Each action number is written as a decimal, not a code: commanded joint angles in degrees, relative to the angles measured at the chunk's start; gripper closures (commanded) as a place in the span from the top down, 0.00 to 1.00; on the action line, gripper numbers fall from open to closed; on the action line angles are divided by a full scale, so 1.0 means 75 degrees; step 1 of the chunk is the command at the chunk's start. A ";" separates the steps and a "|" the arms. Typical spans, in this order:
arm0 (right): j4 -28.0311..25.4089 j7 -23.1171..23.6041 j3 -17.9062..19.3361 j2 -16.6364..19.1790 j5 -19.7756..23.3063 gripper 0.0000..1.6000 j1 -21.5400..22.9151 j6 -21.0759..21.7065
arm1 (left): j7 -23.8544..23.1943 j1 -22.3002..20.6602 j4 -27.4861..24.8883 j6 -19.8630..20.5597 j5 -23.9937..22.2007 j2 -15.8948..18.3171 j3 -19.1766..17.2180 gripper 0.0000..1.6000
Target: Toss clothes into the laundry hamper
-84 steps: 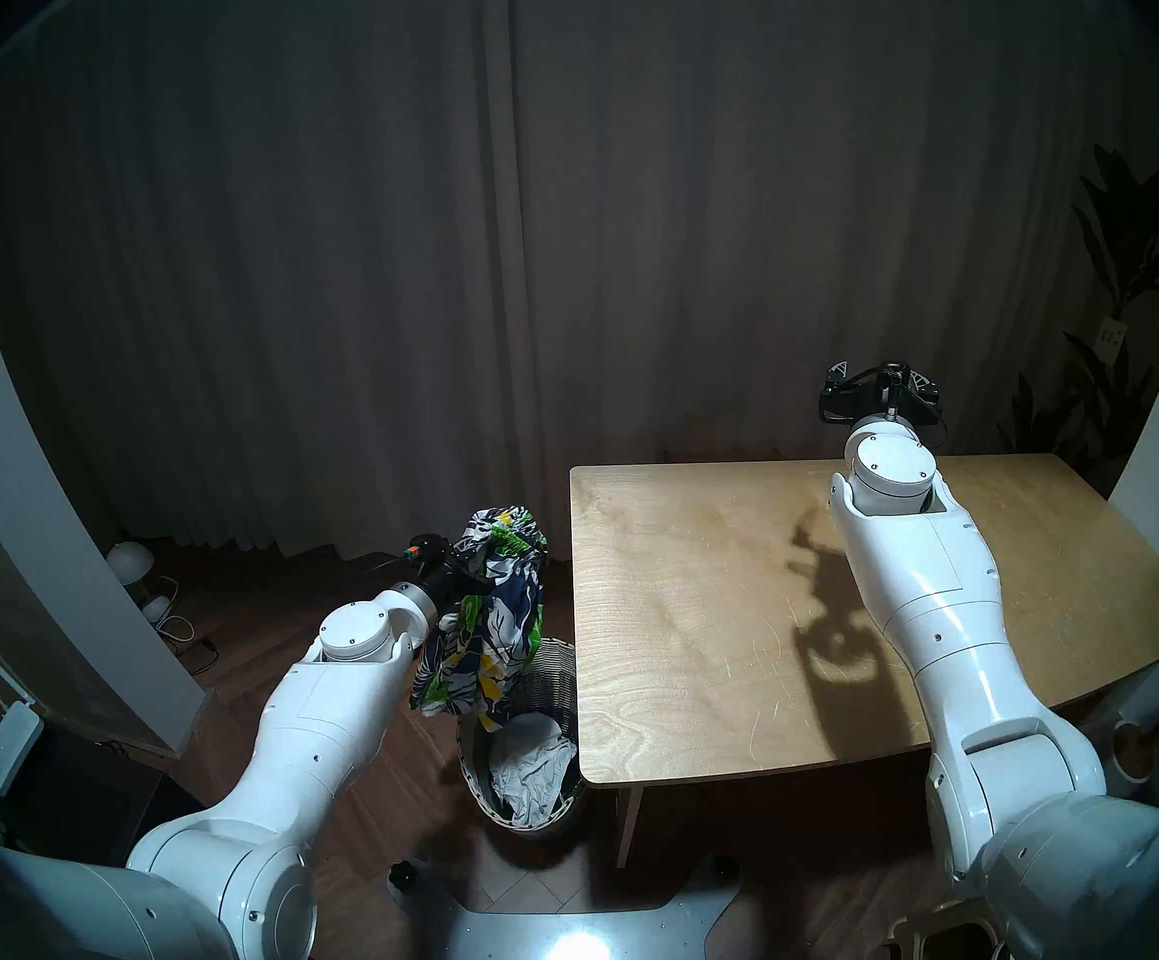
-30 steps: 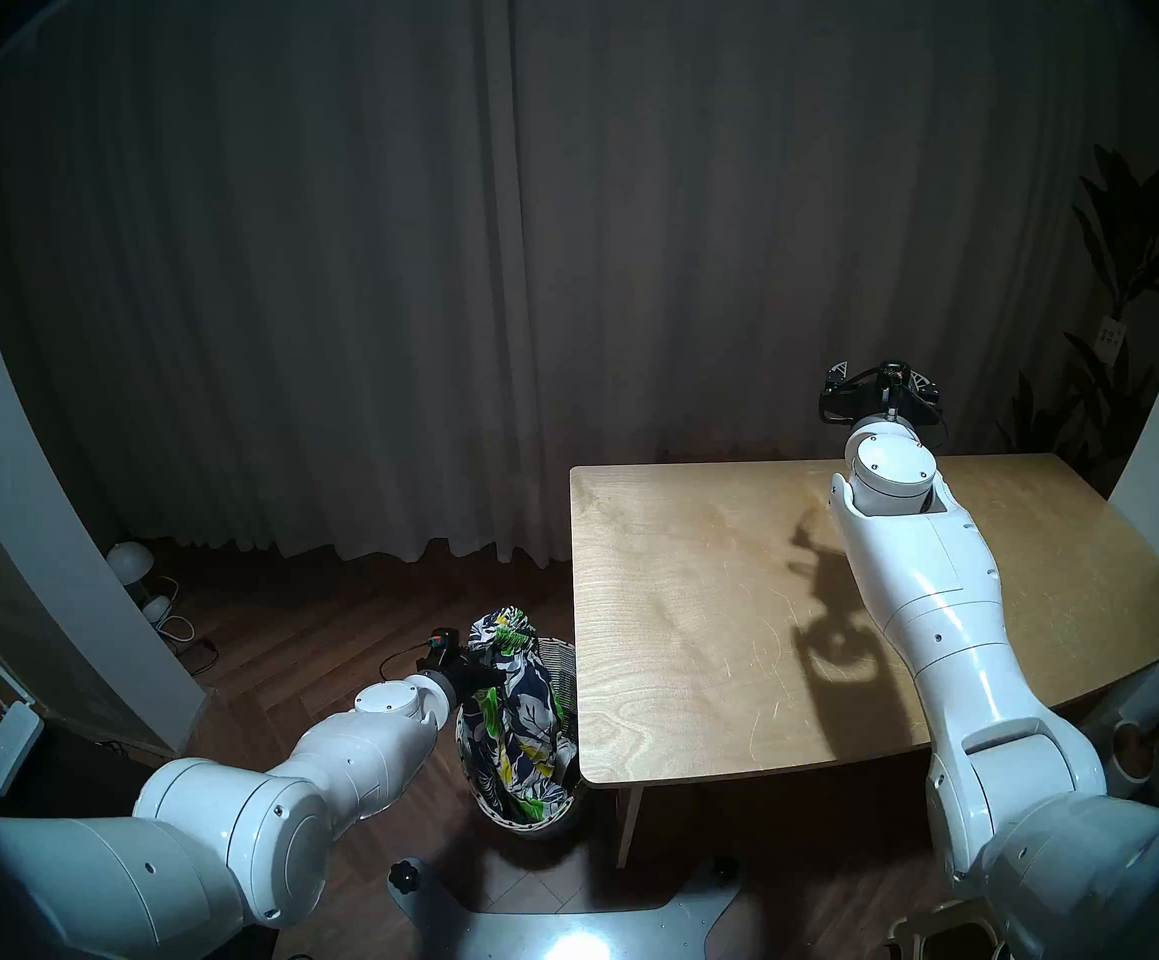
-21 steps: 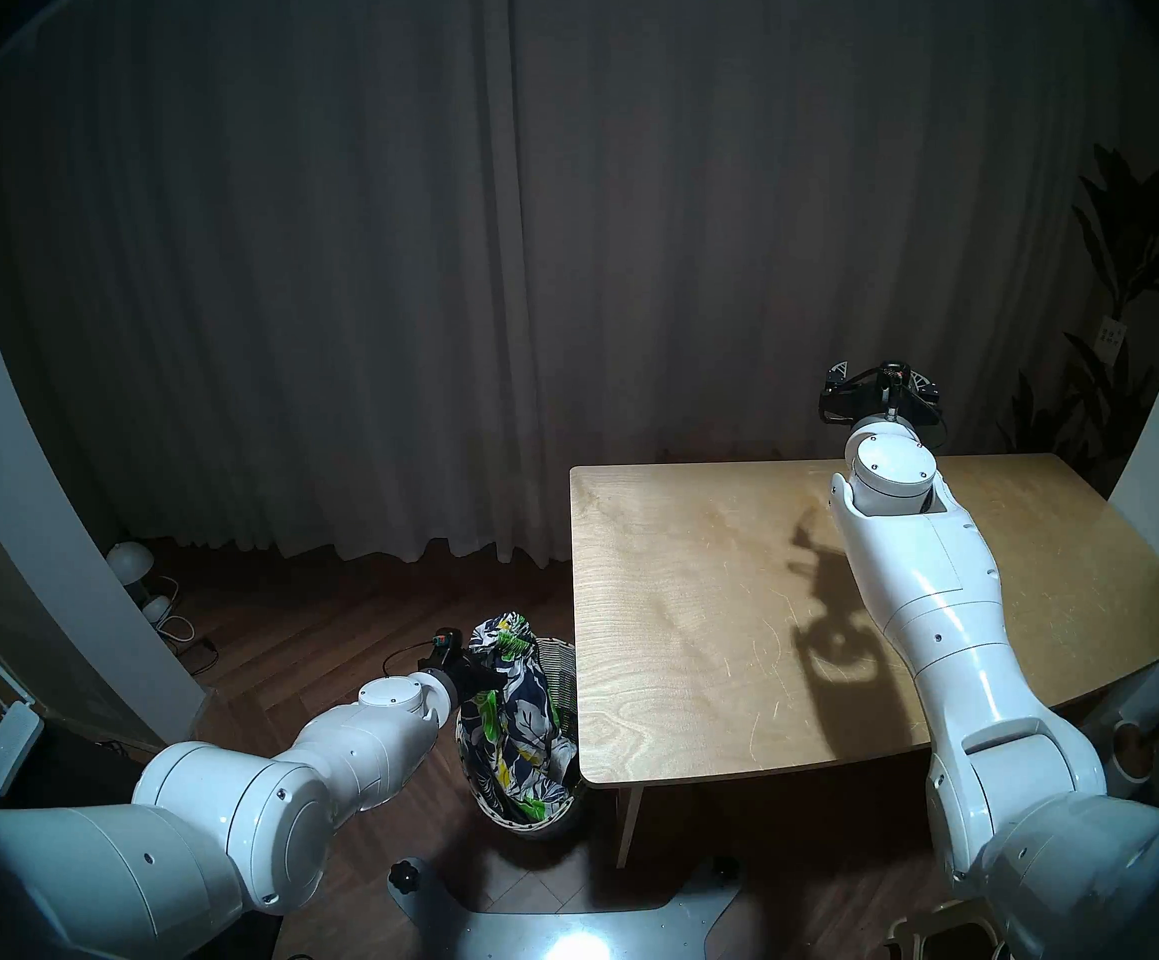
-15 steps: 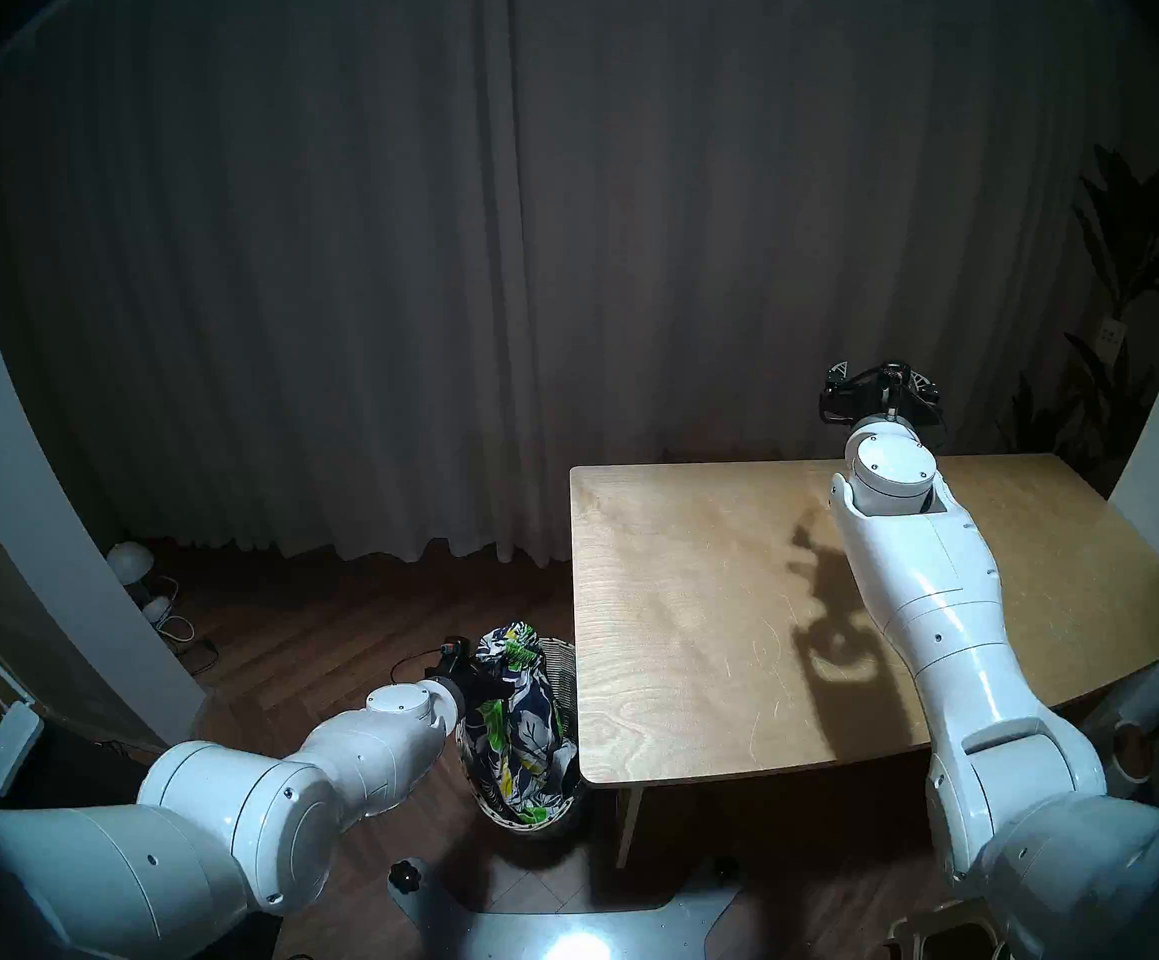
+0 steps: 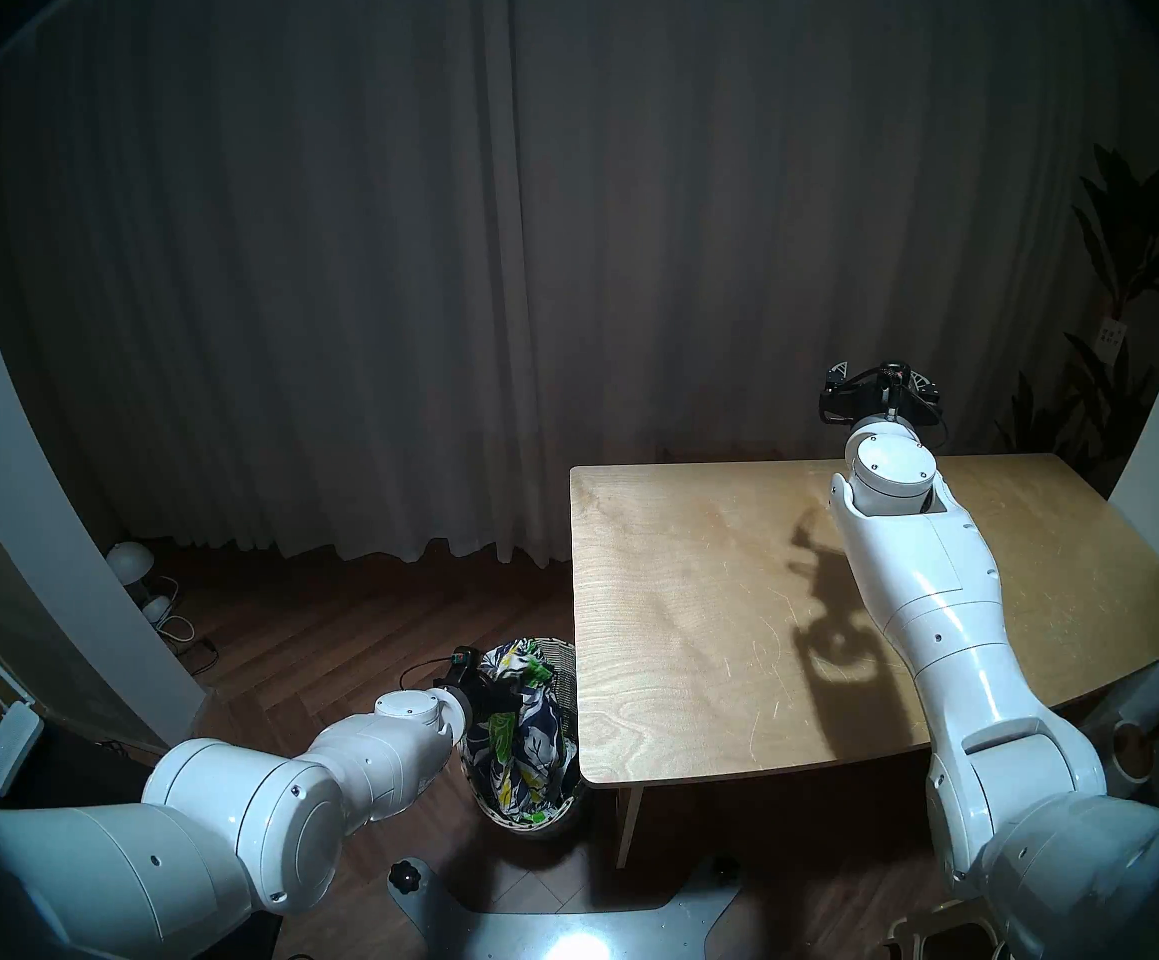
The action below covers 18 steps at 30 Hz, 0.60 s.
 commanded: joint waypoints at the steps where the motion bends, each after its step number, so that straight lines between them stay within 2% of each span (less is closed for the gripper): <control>1: -0.0155 0.0016 0.0000 0.0000 -0.0004 1.00 0.0120 -0.0031 | -0.0160 -0.0153 -0.0146 -0.0186 -0.0059 -0.0036 -0.0049 0.80; 3: -0.0157 0.0016 0.0001 0.0000 -0.0004 1.00 0.0119 -0.0031 | -0.0218 -0.0125 -0.0156 -0.0254 -0.0079 -0.0009 -0.0073 0.76; 10: -0.0163 0.0016 0.0001 0.0001 -0.0003 1.00 0.0117 -0.0029 | -0.0401 -0.0156 -0.0334 -0.0723 -0.0305 0.0132 -0.0326 0.75; 14: -0.0151 0.0015 0.0000 0.0000 -0.0005 1.00 0.0121 -0.0032 | -0.0581 -0.0262 -0.0686 -0.1226 -0.0618 0.0291 -0.0653 0.91; 15: -0.0147 0.0015 0.0000 -0.0001 -0.0005 1.00 0.0122 -0.0032 | -0.0618 -0.0301 -0.0770 -0.1362 -0.0685 0.0334 -0.0730 1.00; 18: -0.0129 0.0013 -0.0001 -0.0001 -0.0006 1.00 0.0123 -0.0033 | -0.0590 -0.0483 -0.1136 -0.1696 -0.0881 0.0510 -0.0959 1.00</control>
